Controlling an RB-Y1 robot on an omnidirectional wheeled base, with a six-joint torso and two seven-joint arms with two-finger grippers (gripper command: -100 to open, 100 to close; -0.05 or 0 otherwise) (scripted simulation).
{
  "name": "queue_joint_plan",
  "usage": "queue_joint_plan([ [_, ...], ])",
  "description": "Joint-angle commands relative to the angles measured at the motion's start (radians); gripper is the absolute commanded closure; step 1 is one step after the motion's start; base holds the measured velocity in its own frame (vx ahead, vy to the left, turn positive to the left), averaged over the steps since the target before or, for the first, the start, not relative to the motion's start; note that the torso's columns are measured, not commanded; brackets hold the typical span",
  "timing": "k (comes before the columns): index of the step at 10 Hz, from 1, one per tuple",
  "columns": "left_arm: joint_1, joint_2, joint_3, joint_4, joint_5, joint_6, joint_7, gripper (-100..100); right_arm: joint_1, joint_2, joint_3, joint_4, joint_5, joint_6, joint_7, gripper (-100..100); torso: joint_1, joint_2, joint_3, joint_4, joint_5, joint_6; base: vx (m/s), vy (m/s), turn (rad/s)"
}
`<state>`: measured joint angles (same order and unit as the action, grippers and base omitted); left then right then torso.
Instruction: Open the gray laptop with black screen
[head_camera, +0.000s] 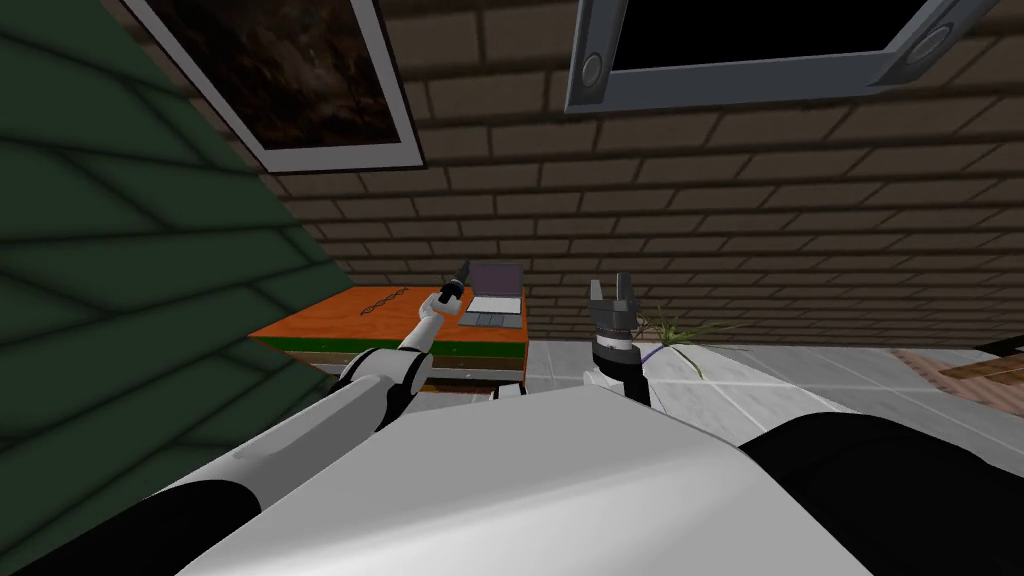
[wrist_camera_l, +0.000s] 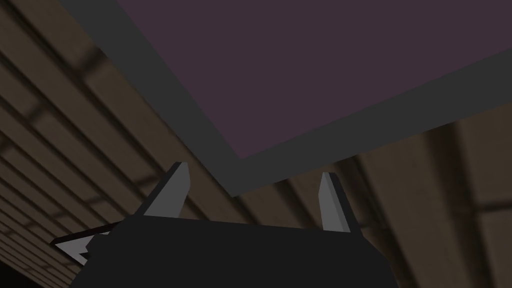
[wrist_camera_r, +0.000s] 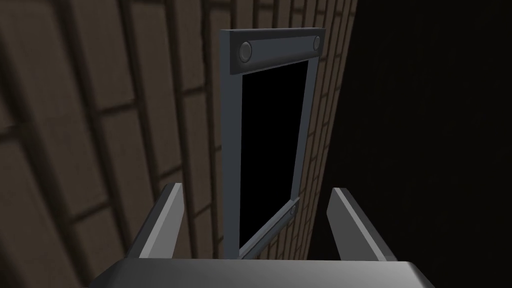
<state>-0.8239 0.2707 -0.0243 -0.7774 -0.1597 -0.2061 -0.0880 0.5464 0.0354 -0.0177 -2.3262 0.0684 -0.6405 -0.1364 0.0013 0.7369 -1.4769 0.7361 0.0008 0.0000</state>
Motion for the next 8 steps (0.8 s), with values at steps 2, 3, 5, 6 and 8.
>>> queue_joint_plan([
  [2, 0.099, 0.018, 0.098, -0.061, -0.089, -0.097, 0.029, 100, 0.000, 0.000, 0.000, 0.000, 0.000, 0.000, 0.000, 0, 0.000, 0.001, 0.000, 0.000, 0.000, -0.001, -0.014, -0.042, -0.099],
  [3, 0.115, 0.018, 0.111, -0.061, -0.089, -0.123, 0.029, 100, 0.000, 0.000, 0.000, 0.000, 0.000, 0.000, 0.000, 0, 0.000, 0.000, 0.000, 0.000, 0.000, 0.000, -0.008, -0.045, -0.061],
  [5, 0.167, 0.029, 0.160, -0.091, -0.129, -0.179, 0.045, 100, 0.000, 0.000, 0.000, 0.000, 0.000, 0.000, 0.000, 0, -0.001, 0.000, 0.000, 0.000, 0.000, 0.000, -0.014, -0.053, -0.084],
  [6, 0.213, 0.040, 0.202, -0.121, -0.170, -0.207, 0.060, 100, 0.000, 0.000, 0.000, 0.000, 0.000, 0.000, 0.000, 0, 0.000, -0.001, -0.001, 0.000, 0.000, 0.000, -0.013, -0.068, -0.147],
  [8, 0.252, 0.052, 0.254, -0.151, -0.210, -0.280, 0.076, 100, 0.000, 0.000, 0.000, 0.000, 0.000, 0.000, 0.000, 0, 0.001, -0.003, -0.002, -0.001, 0.000, 0.000, -0.012, -0.050, -0.077],
])
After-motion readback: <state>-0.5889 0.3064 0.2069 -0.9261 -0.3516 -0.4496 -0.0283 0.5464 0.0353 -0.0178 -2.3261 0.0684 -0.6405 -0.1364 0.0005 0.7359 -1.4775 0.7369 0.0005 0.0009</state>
